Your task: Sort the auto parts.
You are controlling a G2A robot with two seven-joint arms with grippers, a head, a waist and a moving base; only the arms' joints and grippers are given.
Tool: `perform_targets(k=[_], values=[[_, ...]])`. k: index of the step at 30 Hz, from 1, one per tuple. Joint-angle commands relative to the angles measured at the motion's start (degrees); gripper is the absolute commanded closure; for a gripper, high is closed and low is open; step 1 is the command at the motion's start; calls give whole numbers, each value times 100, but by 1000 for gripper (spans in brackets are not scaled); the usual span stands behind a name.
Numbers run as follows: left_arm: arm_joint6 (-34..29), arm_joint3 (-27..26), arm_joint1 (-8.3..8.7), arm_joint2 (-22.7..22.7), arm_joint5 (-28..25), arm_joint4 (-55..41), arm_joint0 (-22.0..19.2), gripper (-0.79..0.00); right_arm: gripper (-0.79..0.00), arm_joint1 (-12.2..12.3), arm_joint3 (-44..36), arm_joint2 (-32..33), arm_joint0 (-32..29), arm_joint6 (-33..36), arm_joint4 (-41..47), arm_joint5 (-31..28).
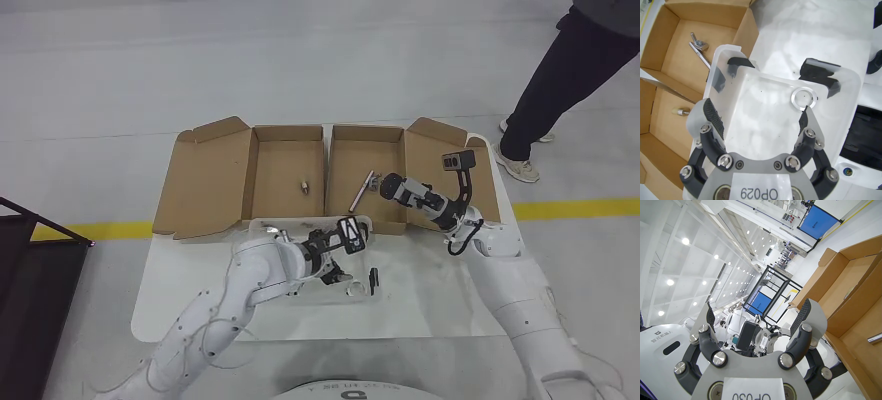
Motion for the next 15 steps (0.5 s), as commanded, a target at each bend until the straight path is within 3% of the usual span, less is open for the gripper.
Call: perform_targets(k=[1,15], values=[[-156,133,-51,147,88,-93,-159,-785,-785,0,0,0,0,0,0,0],[-312,1037,-370,973,357,-271,-857,-785,-785,0,0,0,0,0,0,0]])
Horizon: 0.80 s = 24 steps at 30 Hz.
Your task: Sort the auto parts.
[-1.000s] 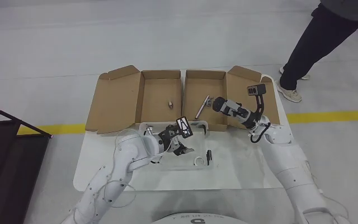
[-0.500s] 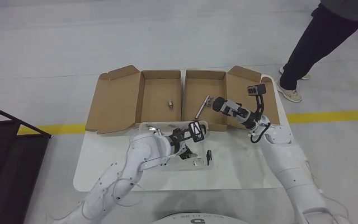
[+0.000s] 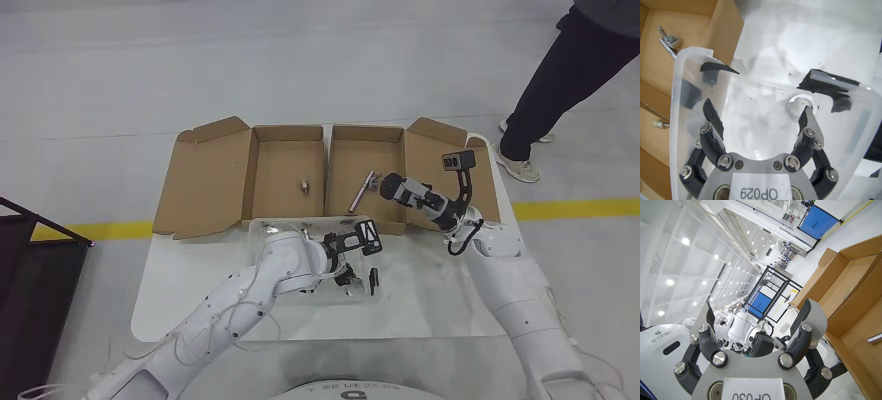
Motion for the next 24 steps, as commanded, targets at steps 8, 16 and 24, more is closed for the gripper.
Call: perform_targets(k=[8,16,24], values=[[-156,379,-122,232,29,-115,-231,-785,-785,0,0,0,0,0,0,0],[-416,617,-186,307,-42,-329,-391,-785,-785,0,0,0,0,0,0,0],[-457,739,-188,256,118,-83,-463,-785,-785,0,0,0,0,0,0,0]])
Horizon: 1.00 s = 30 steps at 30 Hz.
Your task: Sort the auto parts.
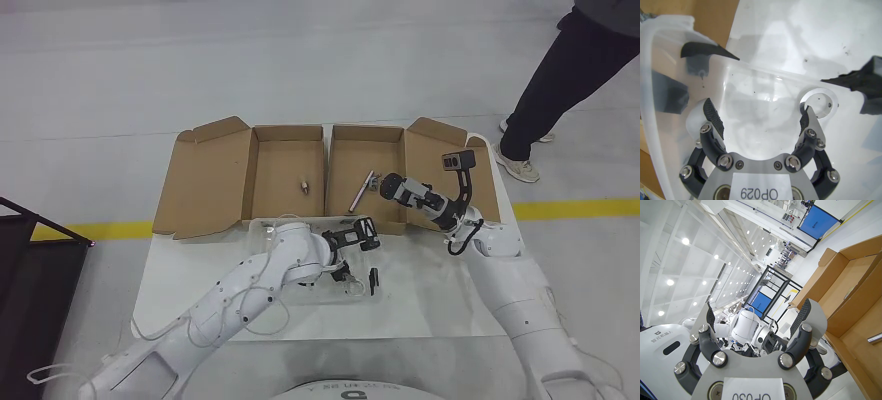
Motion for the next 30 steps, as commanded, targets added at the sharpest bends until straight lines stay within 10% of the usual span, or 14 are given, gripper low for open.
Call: perform_targets(k=[1,30], values=[[21,47,10,-45,36,58,-1,-785,-785,0,0,0,0,0,0,0],[175,145,-1,-39,-316,-755,120,-776,-785,0,0,0,0,0,0,0]])
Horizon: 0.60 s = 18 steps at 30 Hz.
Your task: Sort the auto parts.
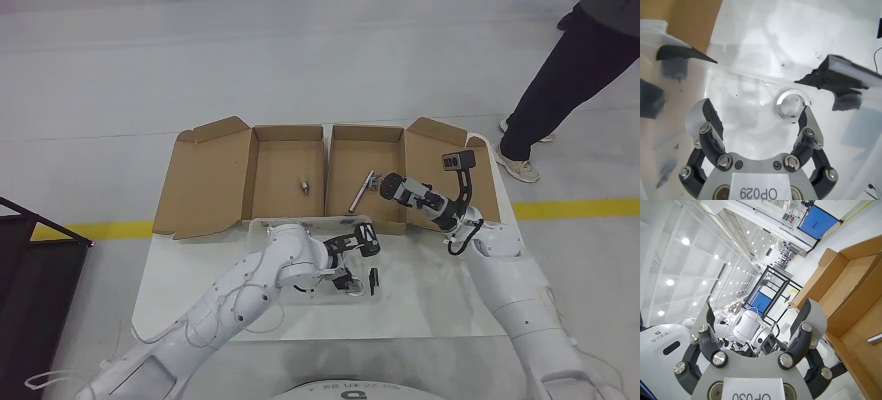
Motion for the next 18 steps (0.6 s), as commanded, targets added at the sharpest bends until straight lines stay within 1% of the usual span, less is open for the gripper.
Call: perform_targets(k=[1,3,4,5,6,7,8,9,11,18], values=[[47,93,-29,81,29,17,-29,-754,-785,0,0,0,0,0,0,0],[71,167,-54,138,50,43,-73,-711,-785,0,0,0,0,0,0,0],[83,199,-64,154,62,43,-93,-646,-785,0,0,0,0,0,0,0],[91,224,-71,160,76,53,-118,-616,-785,0,0,0,0,0,0,0],[87,239,-76,157,104,75,-143,-511,-785,0,0,0,0,0,0,0],[89,243,-78,154,113,82,-159,-465,-785,0,0,0,0,0,0,0],[81,250,-77,135,133,97,-178,-382,-785,0,0,0,0,0,0,0],[70,246,-73,121,155,126,-189,-354,-785,0,0,0,0,0,0,0],[43,241,-61,86,200,205,-203,-317,-785,0,0,0,0,0,0,0],[-61,138,9,-85,303,461,-170,-296,-785,0,0,0,0,0,0,0]])
